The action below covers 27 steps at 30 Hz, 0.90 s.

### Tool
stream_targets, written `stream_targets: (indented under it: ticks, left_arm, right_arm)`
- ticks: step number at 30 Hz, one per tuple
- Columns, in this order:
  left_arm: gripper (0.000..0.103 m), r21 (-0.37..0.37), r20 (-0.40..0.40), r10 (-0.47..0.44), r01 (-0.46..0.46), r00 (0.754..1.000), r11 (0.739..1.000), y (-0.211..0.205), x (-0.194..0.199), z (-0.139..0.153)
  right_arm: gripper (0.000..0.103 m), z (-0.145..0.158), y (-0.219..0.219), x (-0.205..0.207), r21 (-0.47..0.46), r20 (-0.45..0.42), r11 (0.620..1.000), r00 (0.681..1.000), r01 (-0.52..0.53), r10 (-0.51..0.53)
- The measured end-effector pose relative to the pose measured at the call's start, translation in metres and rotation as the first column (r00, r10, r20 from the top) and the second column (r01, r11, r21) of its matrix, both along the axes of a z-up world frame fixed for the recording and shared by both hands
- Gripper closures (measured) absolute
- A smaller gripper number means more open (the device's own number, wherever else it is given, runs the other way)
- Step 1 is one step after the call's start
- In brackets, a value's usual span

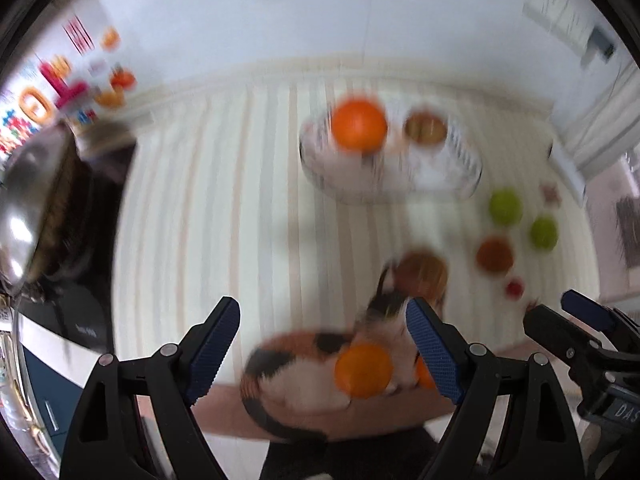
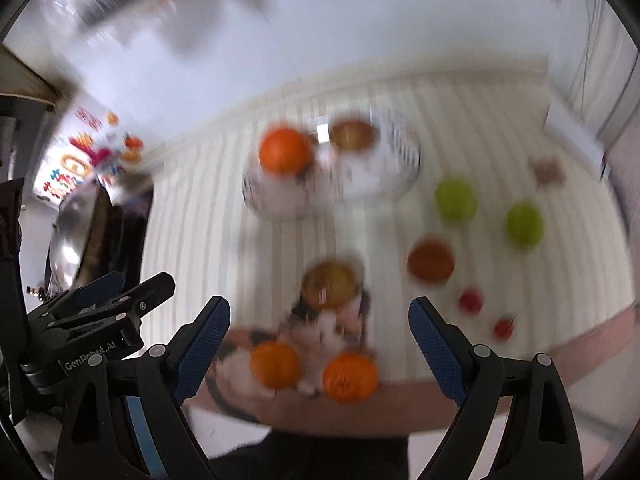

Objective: Organize fruits
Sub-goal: 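Grasp a mandarin with the left tool while the right tool grasps another mandarin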

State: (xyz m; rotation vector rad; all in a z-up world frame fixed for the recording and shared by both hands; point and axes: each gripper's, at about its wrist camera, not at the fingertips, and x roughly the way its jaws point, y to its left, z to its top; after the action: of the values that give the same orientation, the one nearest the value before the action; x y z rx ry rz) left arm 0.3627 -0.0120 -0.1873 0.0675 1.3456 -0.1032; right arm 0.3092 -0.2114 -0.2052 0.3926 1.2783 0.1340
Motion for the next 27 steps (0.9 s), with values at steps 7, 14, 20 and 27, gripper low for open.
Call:
stream_targets:
  ticks: [7, 14, 20, 27]
  left_arm:
    - [0.018, -0.015, -0.252, -0.083, 0.082, 0.964, 0.997, -0.019, -0.019, -0.093]
    - [0.032, -0.031, -0.278, -0.135, 0.132, 0.951, 0.991, -0.044, -0.030, -0.133]
    - [0.041, 0.024, -0.234, -0.142, 0.152, 0.962, 0.988, -0.045, -0.033, -0.125]
    - [0.040, -0.015, -0.266, -0.037, 0.034, 0.963, 0.999, 0.000, -0.027, -0.127]
  right_arm:
    - [0.010, -0.095, -0.009, -0.018, 0.109, -0.222, 0.991, 0.974, 0.076, -0.051]
    - [0.010, -0.121, -0.005, -0.026, 0.089, -0.269, 0.993, 0.962, 0.076, -0.049]
    - [0.011, -0.129, 0.004, -0.022, 0.078, -0.285, 0.996, 0.958, 0.053, -0.029]
    - [0.015, -0.145, 0.020, -0.020, 0.020, -0.307, 1.000, 0.952, -0.009, 0.015]
